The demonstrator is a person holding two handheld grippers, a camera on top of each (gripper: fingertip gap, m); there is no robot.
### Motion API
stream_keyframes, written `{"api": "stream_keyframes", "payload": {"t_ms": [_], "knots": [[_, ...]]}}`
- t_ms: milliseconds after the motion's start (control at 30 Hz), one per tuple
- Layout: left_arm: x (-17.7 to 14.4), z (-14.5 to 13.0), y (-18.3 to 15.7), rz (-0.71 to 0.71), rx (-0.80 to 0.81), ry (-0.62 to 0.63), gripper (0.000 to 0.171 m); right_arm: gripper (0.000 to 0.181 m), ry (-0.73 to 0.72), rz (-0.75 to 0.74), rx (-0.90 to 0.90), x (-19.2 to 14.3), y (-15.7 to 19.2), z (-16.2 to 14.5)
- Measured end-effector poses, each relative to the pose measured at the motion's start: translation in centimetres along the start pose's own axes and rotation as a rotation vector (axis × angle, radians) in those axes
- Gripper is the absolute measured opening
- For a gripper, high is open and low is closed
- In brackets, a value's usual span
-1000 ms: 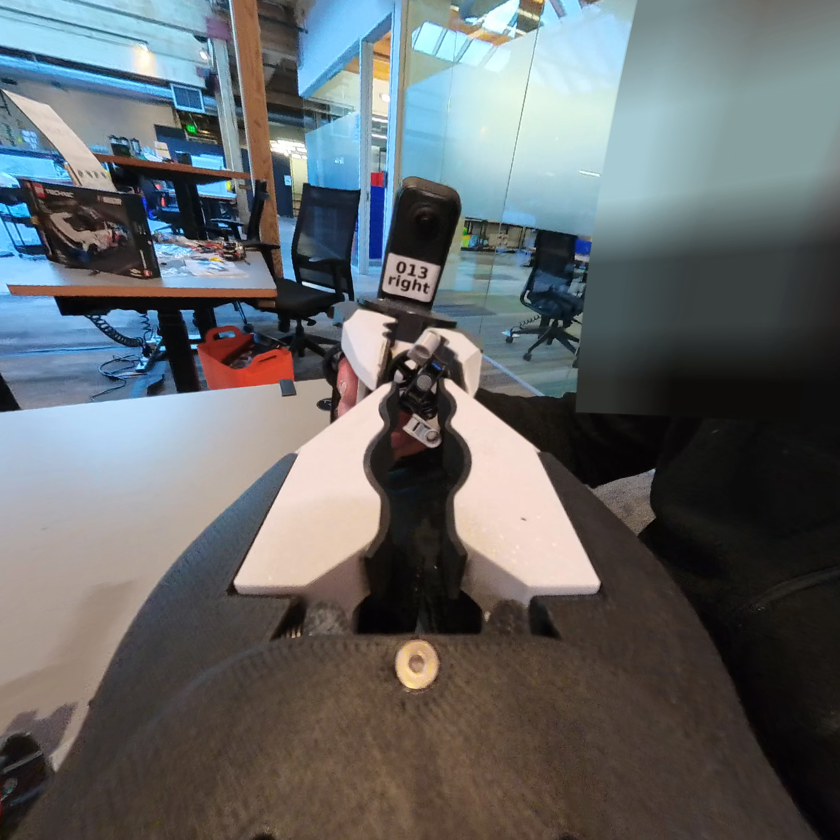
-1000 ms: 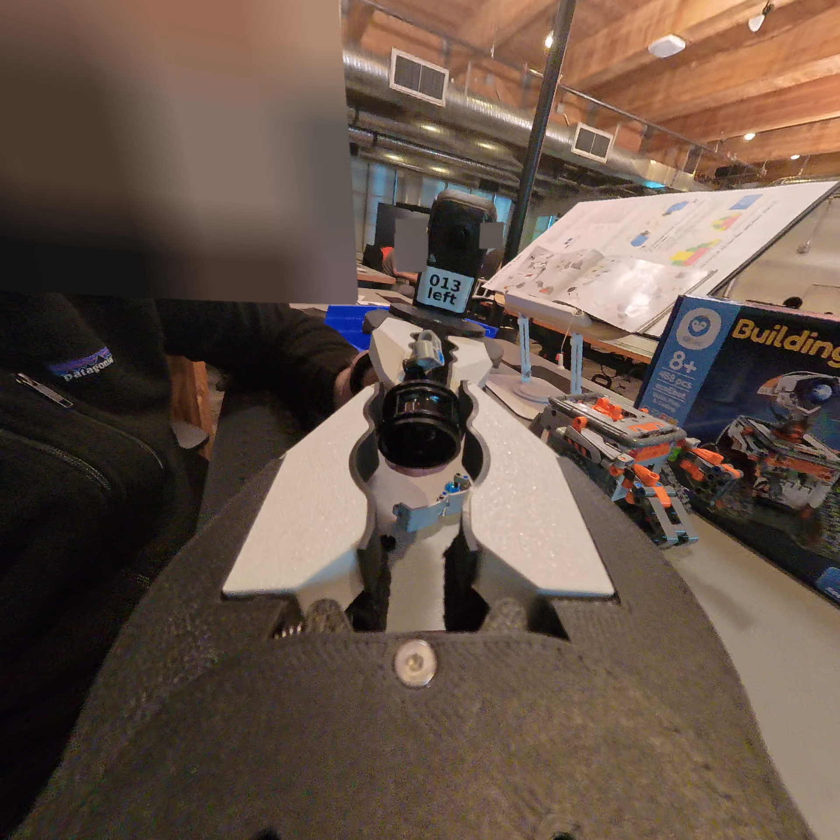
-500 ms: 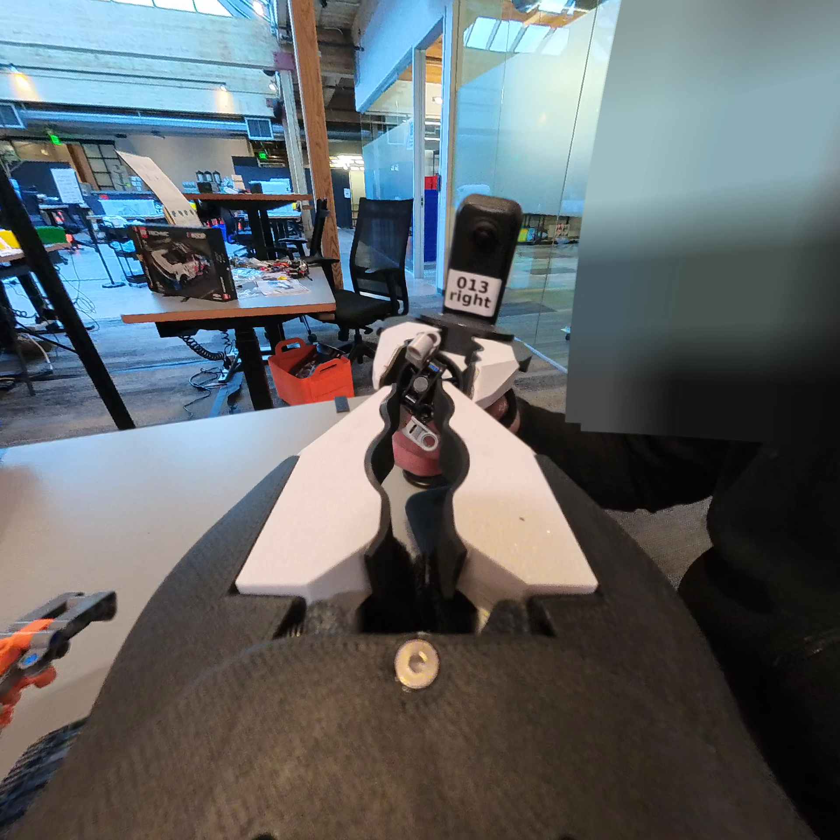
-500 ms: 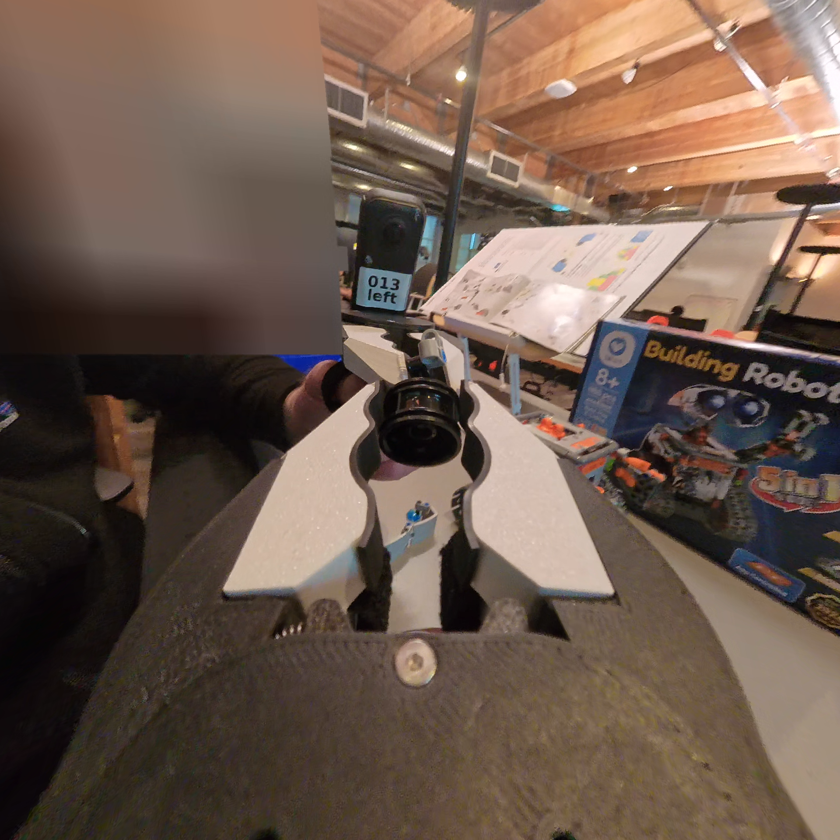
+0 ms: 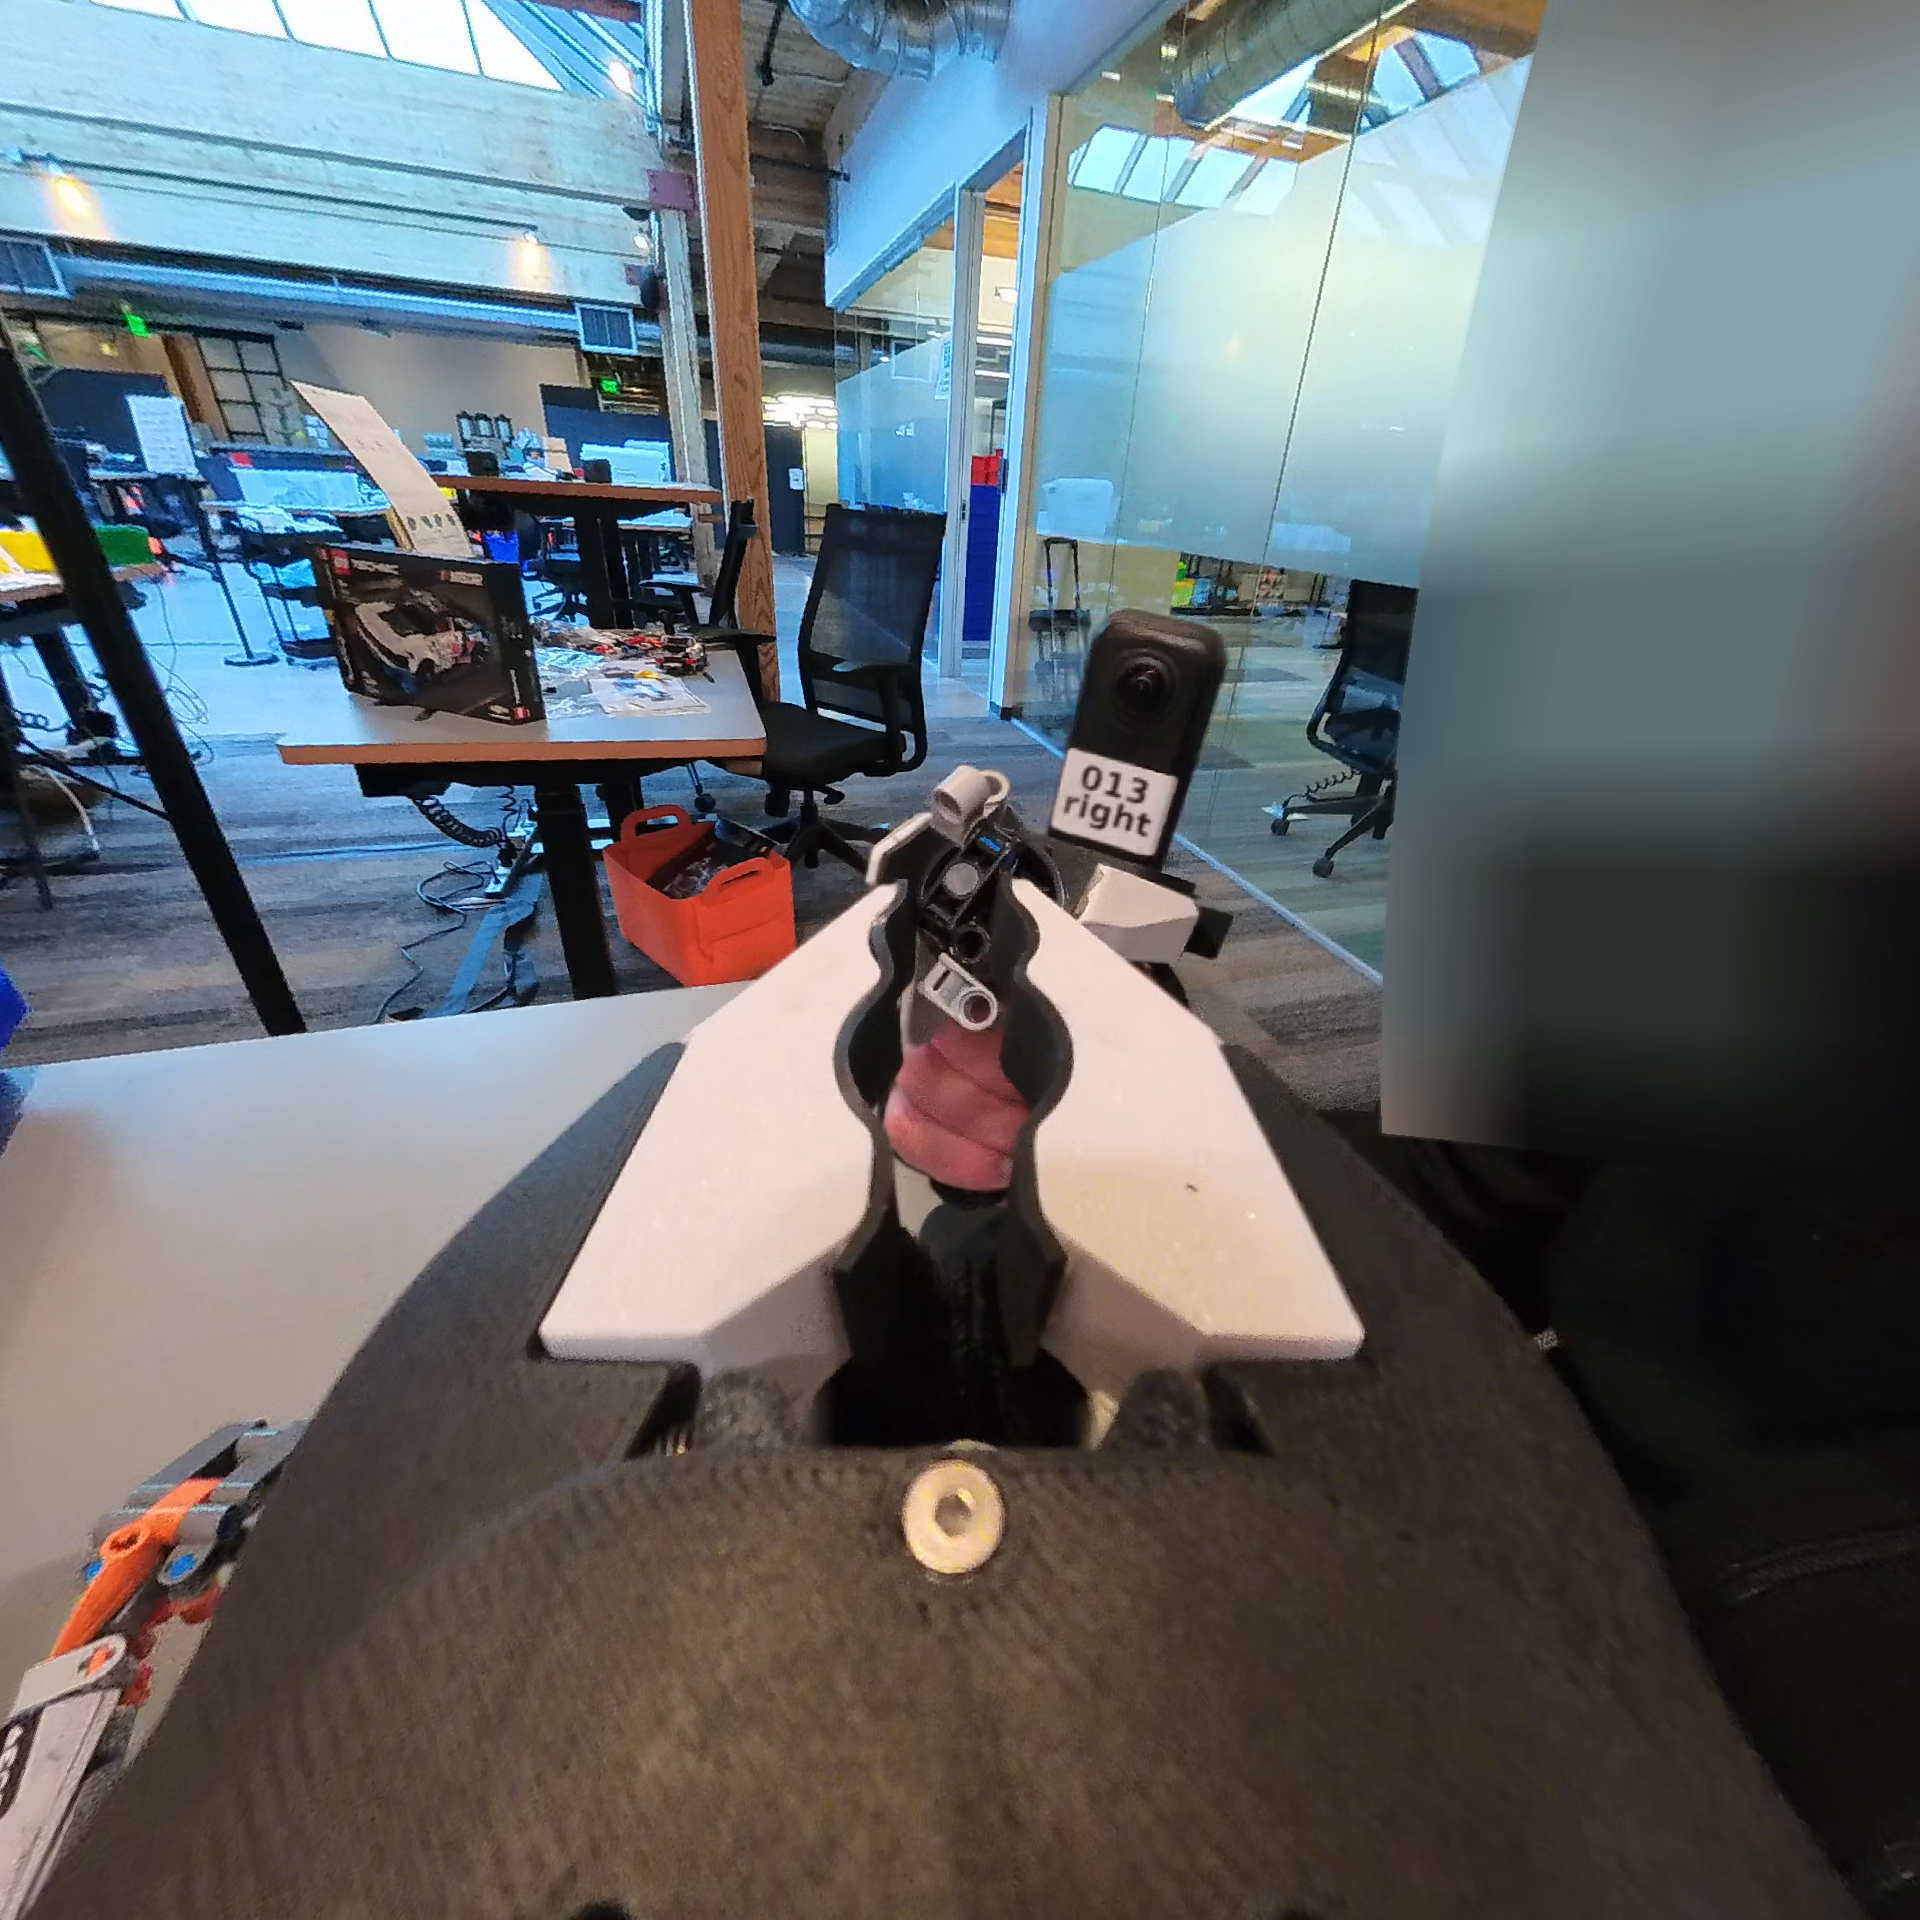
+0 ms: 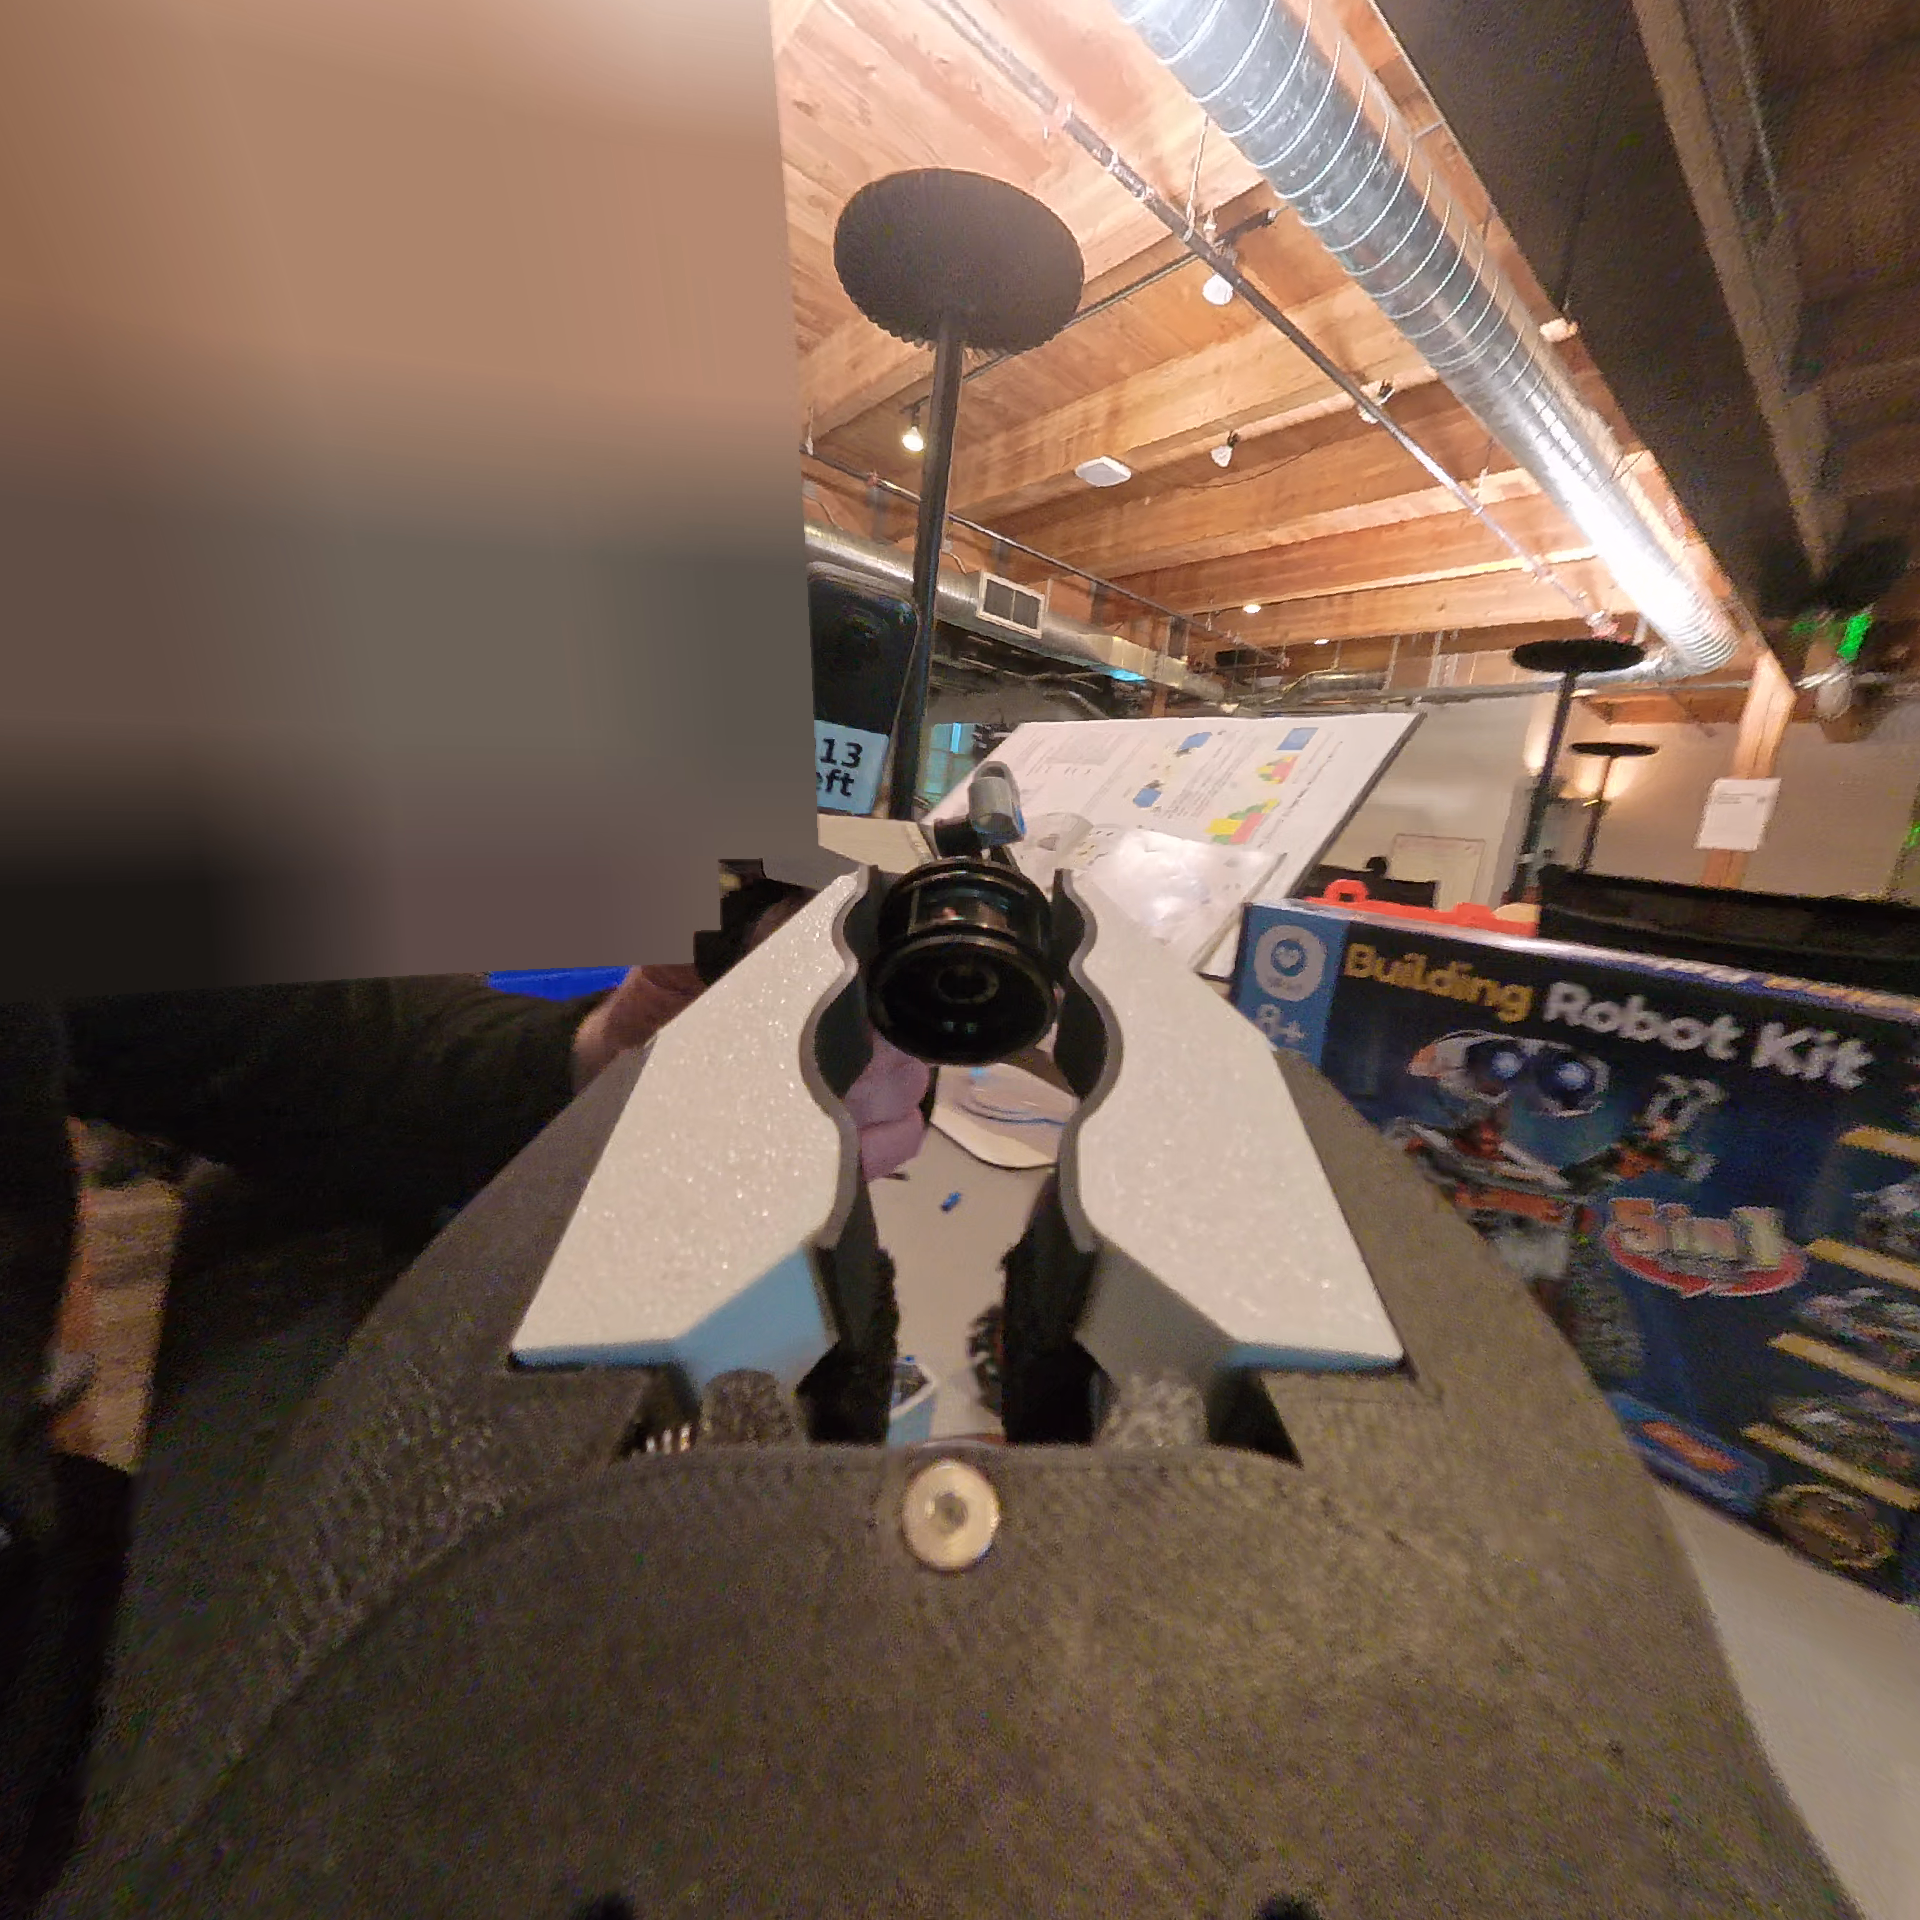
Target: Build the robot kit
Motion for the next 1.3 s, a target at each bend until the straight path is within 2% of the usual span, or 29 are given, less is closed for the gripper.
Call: {"api": "stream_keyframes", "payload": {"t_ms": [100, 167, 233, 300, 333, 367, 433, 467, 533, 1000, 1100, 1167, 1267, 1300], "knots": [[-0.2, 0.0, 0.3, -0.02, -0.045, -0.011, 0.009, 0.03, 0.042, -0.032, -0.144, 0.2, 0.0, 0.1], [-0.2, 0.1, 0.4, -0.024, -0.051, -0.019, 0.008, 0.03, 0.04, -0.039, -0.161, 0.3, -0.1, 0.1], [-0.3, -0.1, 0.7, -0.005, -0.033, -0.018, 0.008, 0.029, -0.013, 0.013, 0.005, 0.3, -0.4, -0.4], [-0.2, -0.2, 0.3, 0.049, 0.124, 0.011, 0.009, 0.029, -0.093, 0.099, 0.196, 0.0, -0.6, -0.6], [-0.1, 0.0, 0.1, 0.044, 0.128, 0.014, 0.009, 0.029, -0.131, 0.122, 0.256, 0.0, -0.6, -0.5], [-0.1, -0.1, 0.1, 0.069, 0.192, 0.02, 0.009, 0.029, -0.136, 0.13, 0.276, 0.0, -0.7, -0.6], [-0.1, 0.0, 0.0, 0.064, 0.184, 0.034, 0.008, 0.03, -0.157, 0.14, 0.3, -0.1, -0.6, -0.7], [-0.1, -0.1, 0.0, 0.08, 0.221, 0.044, 0.009, 0.029, -0.154, 0.141, 0.296, -0.1, -0.6, -0.8], [0.0, -0.2, 0.1, 0.059, 0.157, 0.048, 0.009, 0.029, -0.149, 0.135, 0.272, -0.2, -0.6, -0.9], [0.0, -0.9, 0.4, 0.034, 0.084, 0.06, 0.008, 0.029, -0.149, 0.157, 0.249, -0.7, -0.6, -1.7], [0.0, -0.9, 0.3, 0.013, 0.103, 0.05, 0.009, 0.03, -0.145, 0.152, 0.216, -0.8, -0.5, -1.7], [0.2, -1.3, 1.1, -0.004, 0.098, 0.085, 0.01, 0.03, -0.12, 0.137, 0.208, -0.8, -0.9, -2.0], [0.0, -1.3, 0.5, -0.005, 0.228, 0.104, 0.012, 0.03, -0.104, 0.133, 0.122, -0.7, -0.4, -1.7], [-0.1, -1.2, 0.3, -0.032, 0.21, 0.131, 0.012, 0.03, -0.103, 0.147, 0.109, -0.7, -0.2, -1.6]]}}
Point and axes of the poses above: each gripper's, where its closed fingertips meet, x out along the fingers, z out of its top, y = z × x across the jaws, the point moved 4 cm from there along -x, back along the fingers, and after that the axes turned 7 degrees about -x, right-handed, at the moved point
